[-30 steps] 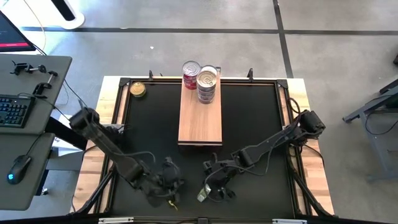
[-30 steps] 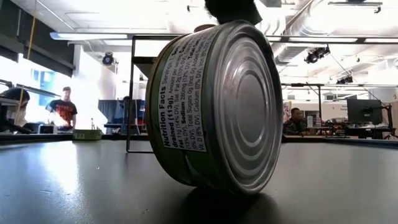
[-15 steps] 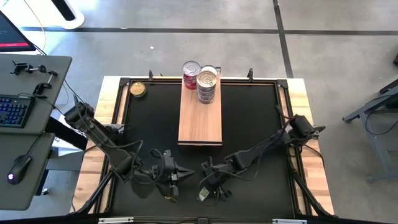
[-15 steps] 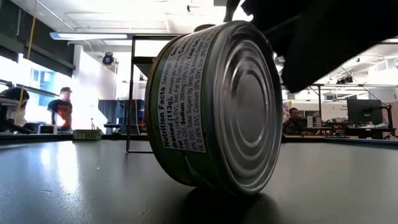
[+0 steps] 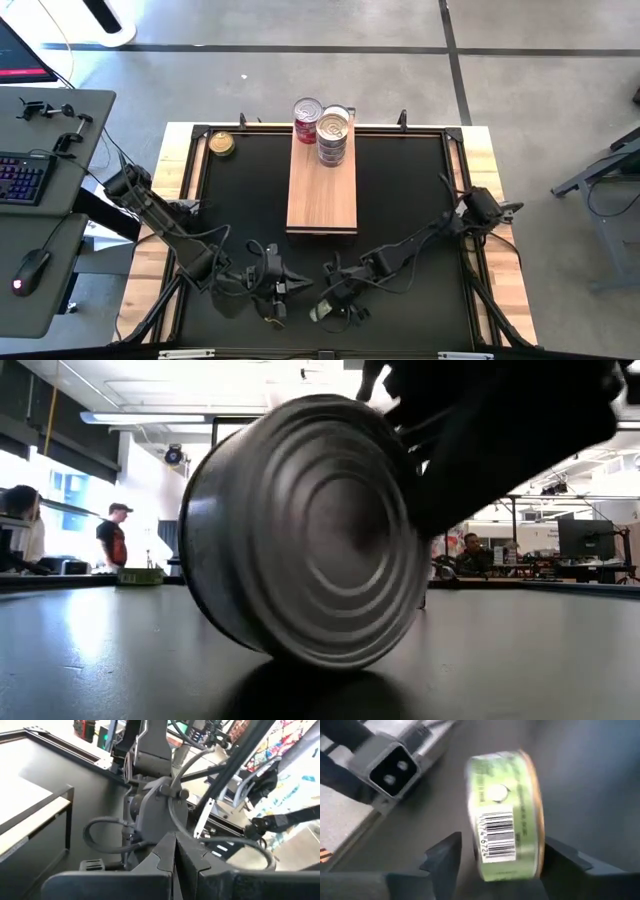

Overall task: Stack canned seafood by type on shelf
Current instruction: Put the green tuna can on the shelf

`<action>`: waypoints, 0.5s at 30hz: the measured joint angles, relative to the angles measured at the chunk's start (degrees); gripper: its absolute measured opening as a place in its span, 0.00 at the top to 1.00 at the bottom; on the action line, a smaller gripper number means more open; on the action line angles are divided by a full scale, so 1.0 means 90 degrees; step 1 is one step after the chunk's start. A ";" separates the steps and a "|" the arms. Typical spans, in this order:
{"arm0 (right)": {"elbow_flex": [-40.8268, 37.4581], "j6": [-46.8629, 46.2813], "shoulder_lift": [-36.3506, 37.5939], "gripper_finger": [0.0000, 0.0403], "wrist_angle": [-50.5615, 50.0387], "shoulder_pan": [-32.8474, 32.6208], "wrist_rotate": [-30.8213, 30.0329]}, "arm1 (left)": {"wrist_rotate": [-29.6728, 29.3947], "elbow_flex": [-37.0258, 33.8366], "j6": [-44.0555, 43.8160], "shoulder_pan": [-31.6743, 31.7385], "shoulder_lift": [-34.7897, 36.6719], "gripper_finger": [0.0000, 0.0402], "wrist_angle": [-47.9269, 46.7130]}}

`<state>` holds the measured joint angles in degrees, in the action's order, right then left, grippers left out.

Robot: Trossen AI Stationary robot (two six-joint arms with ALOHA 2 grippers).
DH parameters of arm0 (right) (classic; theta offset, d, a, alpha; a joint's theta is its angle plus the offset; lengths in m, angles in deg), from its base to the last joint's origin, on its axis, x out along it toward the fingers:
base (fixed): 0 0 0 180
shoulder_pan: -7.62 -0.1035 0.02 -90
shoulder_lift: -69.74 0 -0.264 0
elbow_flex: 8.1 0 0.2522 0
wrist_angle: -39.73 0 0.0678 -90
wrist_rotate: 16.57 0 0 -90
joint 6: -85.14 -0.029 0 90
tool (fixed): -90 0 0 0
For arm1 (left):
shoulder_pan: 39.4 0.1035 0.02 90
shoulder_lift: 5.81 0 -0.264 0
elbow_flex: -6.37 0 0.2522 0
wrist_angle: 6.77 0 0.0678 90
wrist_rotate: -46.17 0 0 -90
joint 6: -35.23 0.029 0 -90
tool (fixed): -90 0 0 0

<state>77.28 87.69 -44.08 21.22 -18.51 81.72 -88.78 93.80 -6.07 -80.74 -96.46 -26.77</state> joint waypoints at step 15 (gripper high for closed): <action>0.0000 -0.0446 -0.0007 0.71 0.0619 -0.0180 -0.0596 | -0.0075 -0.0002 0.0248 -0.0277 0.1462 1.00 -0.1129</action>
<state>77.28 83.67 -44.14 26.79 -20.12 76.36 -89.45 93.78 -3.83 -83.23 -83.30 -36.92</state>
